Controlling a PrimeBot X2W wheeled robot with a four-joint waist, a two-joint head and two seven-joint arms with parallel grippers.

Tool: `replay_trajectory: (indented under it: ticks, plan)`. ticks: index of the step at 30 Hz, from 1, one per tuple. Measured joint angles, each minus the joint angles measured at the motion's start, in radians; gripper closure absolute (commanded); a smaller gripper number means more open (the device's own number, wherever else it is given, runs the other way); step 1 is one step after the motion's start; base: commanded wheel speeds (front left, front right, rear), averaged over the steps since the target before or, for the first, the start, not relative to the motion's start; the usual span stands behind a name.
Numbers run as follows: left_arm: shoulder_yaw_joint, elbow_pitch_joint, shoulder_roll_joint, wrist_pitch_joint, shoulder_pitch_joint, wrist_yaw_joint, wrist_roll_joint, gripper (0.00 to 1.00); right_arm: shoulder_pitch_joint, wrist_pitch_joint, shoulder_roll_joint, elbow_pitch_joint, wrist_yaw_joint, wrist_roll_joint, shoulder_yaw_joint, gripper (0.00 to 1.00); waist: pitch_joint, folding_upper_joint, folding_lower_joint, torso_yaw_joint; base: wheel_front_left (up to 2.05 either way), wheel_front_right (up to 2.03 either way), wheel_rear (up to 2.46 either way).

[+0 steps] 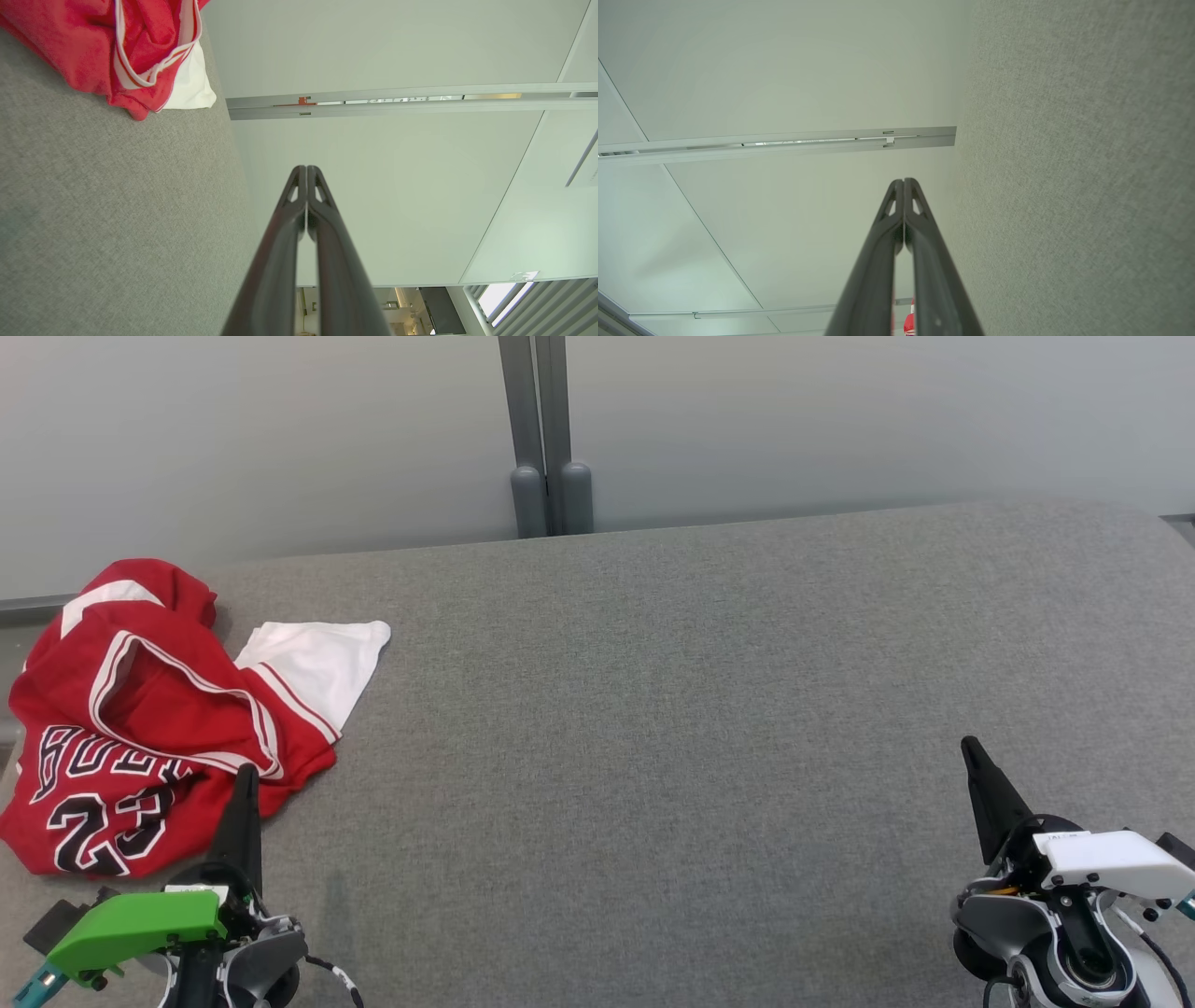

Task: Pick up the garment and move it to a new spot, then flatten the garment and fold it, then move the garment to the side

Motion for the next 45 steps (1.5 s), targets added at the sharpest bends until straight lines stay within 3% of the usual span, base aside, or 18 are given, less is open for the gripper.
replay_trajectory:
  ticks: [33,34,45]
  plan:
    - [0.000,0.000,0.000,0.000,0.000,0.000,0.000,1.00,0.000,0.000,0.000,0.000,0.000,0.000,0.000,1.00,0.000,0.0000,0.0000,0.000,0.00,0.00,0.00]
    - [0.000,0.002,0.000,0.000,0.001,0.000,0.000,0.00,0.001,0.000,0.001,0.002,0.000,0.000,0.000,0.00,0.000,0.0000,0.0000,0.000,0.00,0.00,0.00]
    - [-0.031,0.031,-0.008,-0.037,0.036,0.000,0.015,0.00,0.041,-0.034,0.007,0.024,-0.002,-0.037,0.023,0.00,0.000,0.0000,0.0000,0.001,0.00,0.00,0.00]
